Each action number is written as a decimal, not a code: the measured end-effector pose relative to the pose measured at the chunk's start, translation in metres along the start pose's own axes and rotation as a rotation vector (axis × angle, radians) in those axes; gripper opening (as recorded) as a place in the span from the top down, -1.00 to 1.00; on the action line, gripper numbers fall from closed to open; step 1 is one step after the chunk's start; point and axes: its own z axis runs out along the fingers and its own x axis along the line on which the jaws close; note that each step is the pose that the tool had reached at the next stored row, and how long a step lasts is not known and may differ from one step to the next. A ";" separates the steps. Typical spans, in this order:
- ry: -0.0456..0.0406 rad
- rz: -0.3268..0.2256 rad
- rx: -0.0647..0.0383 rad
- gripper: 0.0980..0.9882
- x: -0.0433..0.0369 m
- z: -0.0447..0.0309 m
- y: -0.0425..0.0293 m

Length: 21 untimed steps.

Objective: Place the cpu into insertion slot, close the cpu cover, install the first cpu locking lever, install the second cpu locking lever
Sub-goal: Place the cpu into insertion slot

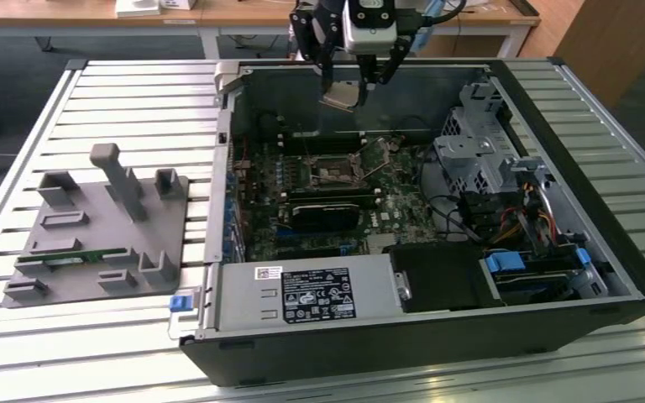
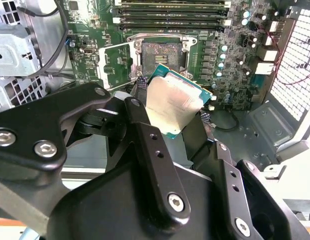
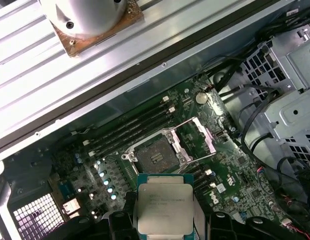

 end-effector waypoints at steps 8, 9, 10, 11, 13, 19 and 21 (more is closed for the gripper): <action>-0.0014 0.016 0.000 0.02 0.0000 0.0002 0.0000; -0.0016 0.018 0.000 0.02 0.0000 0.0002 0.0001; -0.0018 0.020 0.000 0.02 0.0000 0.0002 0.0001; -0.0019 0.022 0.000 0.02 0.0000 0.0003 0.0001; -0.0023 0.026 -0.001 0.02 0.0001 0.0003 0.0001; -0.0035 0.040 -0.001 0.02 0.0001 0.0004 0.0001; -0.0039 0.044 -0.001 0.02 0.0001 0.0004 0.0001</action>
